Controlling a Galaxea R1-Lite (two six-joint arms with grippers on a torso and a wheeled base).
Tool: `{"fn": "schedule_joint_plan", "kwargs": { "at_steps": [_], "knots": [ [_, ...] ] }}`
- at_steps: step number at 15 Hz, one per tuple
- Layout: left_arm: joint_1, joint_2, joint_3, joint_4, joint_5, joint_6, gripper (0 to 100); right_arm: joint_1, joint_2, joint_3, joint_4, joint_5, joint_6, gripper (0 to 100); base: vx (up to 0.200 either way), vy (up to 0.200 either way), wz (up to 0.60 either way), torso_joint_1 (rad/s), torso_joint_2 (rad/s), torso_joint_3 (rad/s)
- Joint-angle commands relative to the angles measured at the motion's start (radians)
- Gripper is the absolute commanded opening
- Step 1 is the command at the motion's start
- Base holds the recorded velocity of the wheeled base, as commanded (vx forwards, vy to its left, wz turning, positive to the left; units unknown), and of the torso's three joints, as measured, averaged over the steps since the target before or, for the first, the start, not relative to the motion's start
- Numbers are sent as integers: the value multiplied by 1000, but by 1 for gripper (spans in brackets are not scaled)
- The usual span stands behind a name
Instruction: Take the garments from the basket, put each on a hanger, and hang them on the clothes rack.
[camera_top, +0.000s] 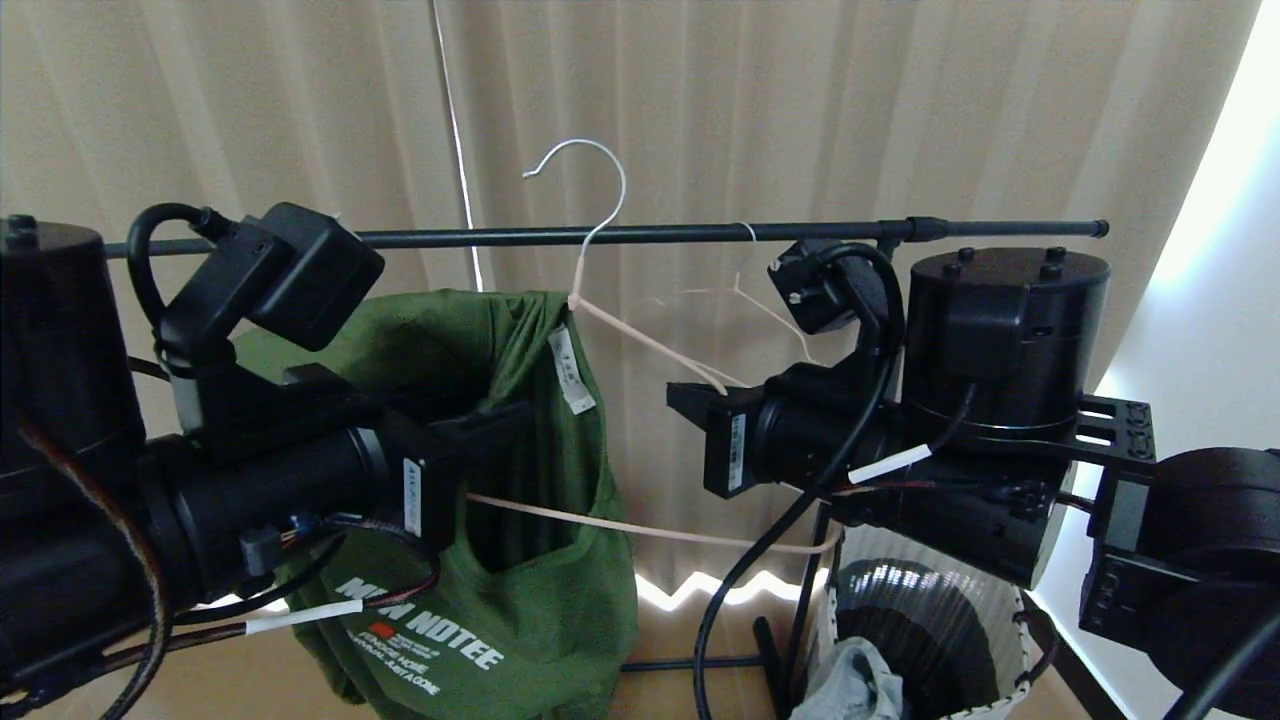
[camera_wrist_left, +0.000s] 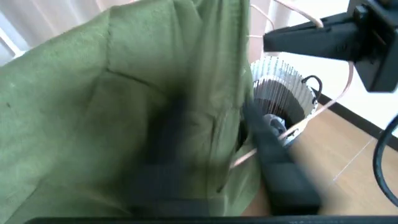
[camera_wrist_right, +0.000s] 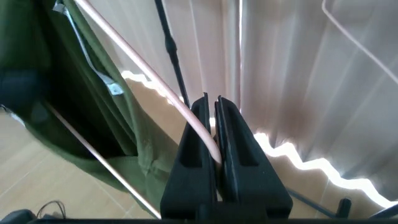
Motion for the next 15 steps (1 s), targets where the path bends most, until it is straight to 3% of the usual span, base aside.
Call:
{"fn": "schedule_joint_plan", "kwargs": {
  "at_steps": [1, 3, 7, 10, 13, 14, 15],
  "knots": [
    [-1, -8, 3, -3, -3, 24, 100, -26, -16, 1, -1, -8, -4, 0, 0, 0, 0, 0, 0, 0],
    [-1, -23, 17, -19, -4, 50, 100, -62, -34, 9, 1, -8, -9, 0, 0, 0, 0, 0, 0, 0],
    [7, -28, 114, -222, -4, 164, 100, -155, -80, 70, -1, -8, -73, 0, 0, 0, 0, 0, 0, 0],
    [13, -54, 141, -240, -7, 244, 100, -180, -135, 133, -1, -6, -134, 0, 0, 0, 0, 0, 0, 0],
    [35, -68, 121, -240, -110, 379, 100, -180, -169, 187, -1, 2, -193, 0, 0, 0, 0, 0, 0, 0],
    [35, -68, 121, -240, -110, 379, 100, -180, -169, 187, -1, 2, -193, 0, 0, 0, 0, 0, 0, 0],
    [93, -27, 74, -234, -136, 509, 100, -180, -163, 189, -19, 3, -207, 0, 0, 0, 0, 0, 0, 0]
  ]
}}
